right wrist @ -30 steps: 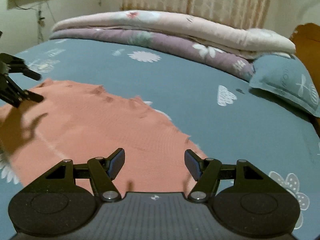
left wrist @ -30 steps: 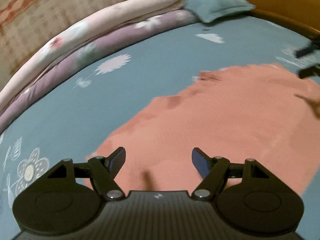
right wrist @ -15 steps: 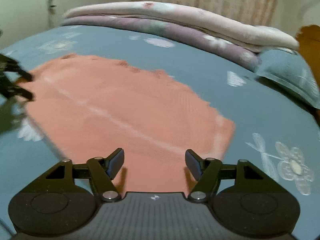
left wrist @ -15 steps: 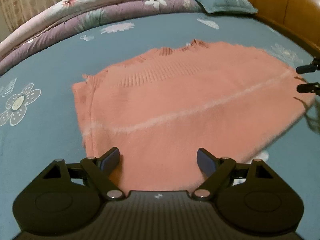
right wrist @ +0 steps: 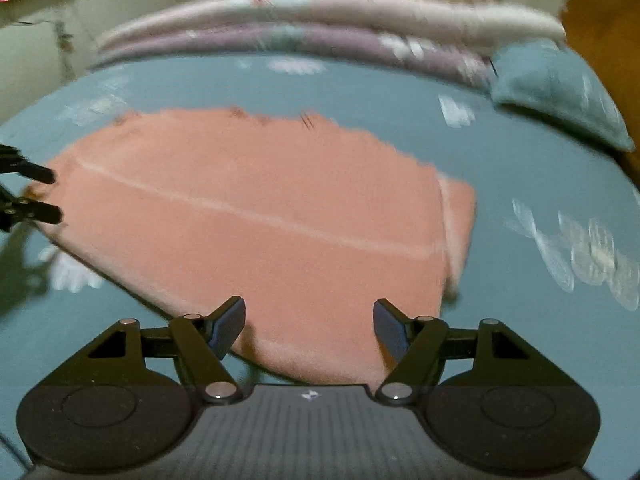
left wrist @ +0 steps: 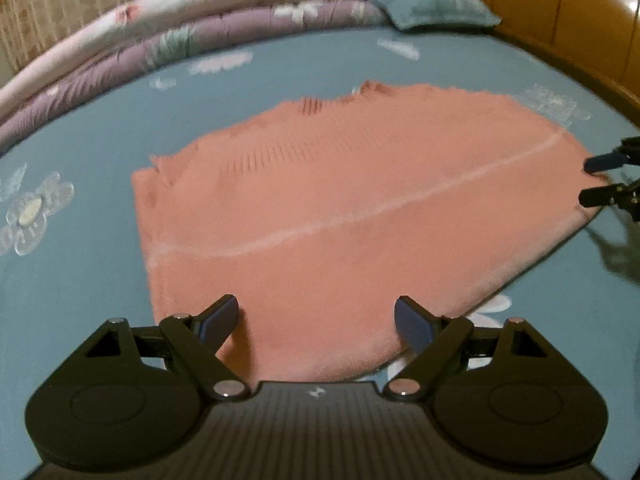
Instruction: Fold clothes
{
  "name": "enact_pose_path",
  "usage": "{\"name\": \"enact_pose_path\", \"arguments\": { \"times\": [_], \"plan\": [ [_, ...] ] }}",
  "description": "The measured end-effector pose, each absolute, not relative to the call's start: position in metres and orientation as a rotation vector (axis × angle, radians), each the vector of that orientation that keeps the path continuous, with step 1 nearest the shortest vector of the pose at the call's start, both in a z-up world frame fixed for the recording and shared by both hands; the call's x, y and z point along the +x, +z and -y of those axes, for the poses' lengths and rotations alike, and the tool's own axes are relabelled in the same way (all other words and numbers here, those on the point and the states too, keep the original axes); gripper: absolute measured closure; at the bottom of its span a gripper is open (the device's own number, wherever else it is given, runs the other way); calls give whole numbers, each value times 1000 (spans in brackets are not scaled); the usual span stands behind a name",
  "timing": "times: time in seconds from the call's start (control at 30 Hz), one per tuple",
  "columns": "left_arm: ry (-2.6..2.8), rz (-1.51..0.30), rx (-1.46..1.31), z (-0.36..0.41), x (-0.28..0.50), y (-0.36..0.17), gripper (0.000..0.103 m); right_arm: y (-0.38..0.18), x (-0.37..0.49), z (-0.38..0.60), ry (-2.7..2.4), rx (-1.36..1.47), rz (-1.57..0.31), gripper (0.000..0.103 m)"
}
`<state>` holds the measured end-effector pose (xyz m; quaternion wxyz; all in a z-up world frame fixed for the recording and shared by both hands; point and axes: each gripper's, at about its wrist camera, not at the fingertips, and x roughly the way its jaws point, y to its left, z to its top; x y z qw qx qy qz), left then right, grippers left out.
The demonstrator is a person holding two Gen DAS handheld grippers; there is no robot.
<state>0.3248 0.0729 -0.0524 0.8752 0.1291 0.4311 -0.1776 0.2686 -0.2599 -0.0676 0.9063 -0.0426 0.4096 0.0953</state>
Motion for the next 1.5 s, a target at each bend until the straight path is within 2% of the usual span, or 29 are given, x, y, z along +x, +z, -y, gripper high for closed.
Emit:
{"name": "enact_pose_path", "arguments": {
  "times": [0.1, 0.2, 0.43, 0.6, 0.7, 0.77, 0.97, 1.23, 1.5],
  "plan": [
    [-351, -906, 163, -90, 313, -58, 13, -73, 251, 267, 186, -40, -833, 26],
    [-362, -892, 197, -95, 303, -50, 13, -66, 239, 264, 187, -67, -850, 26],
    [-402, -780, 248, -71, 340, -29, 13, -33, 293, 263, 171, -147, -671, 26],
    [-305, -823, 187, -77, 376, -52, 13, -64, 342, 288, 134, -72, -763, 26],
    [-304, -826, 141, -91, 372, -58, 13, -69, 333, 300, 156, -89, -746, 26],
    [-303, -843, 193, -91, 363, -52, 13, -61, 327, 301, 111, -130, -773, 21],
    [-352, -830, 407, -79, 312, -42, 13, -53, 278, 300, 141, -191, -791, 21],
    [-391, -711, 925, -34, 248, -61, 13, -58, 232, 254, 191, -490, -789, 18],
    [-330, -648, 1058, -33, 246, -70, 13, -79, 218, 231, 159, -735, -783, 16]
  ]
}}
